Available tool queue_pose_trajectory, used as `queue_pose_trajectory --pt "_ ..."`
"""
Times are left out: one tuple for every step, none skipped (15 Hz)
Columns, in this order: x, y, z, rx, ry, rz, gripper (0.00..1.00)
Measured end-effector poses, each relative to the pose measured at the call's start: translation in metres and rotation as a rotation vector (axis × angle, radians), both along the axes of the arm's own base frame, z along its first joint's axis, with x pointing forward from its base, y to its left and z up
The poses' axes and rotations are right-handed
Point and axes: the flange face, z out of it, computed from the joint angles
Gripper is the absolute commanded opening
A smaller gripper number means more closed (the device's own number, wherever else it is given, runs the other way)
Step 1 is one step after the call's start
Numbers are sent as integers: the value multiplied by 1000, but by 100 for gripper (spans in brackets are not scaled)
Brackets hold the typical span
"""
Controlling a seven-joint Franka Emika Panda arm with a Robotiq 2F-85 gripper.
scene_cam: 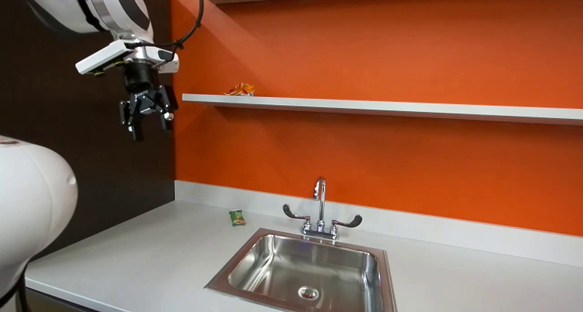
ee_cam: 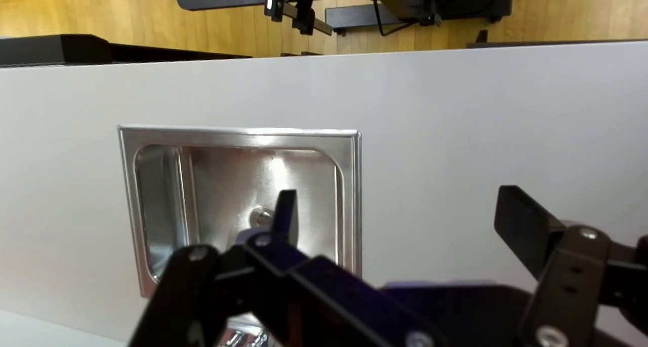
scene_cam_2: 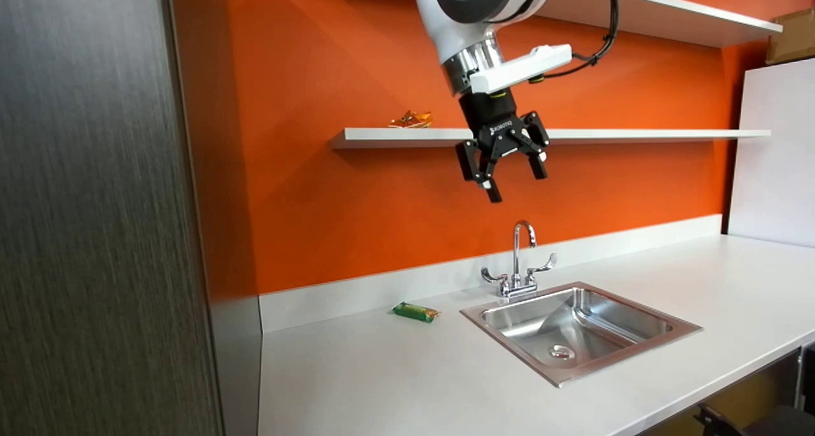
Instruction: Put the red and orange packet on the bottom shelf.
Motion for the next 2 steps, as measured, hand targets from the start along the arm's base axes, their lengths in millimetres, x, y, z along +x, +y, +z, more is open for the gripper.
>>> queue_pose_trajectory --pt "-3 -3 -8 -3 10 5 100" --pt "-4 -4 -12 -4 14 8 100"
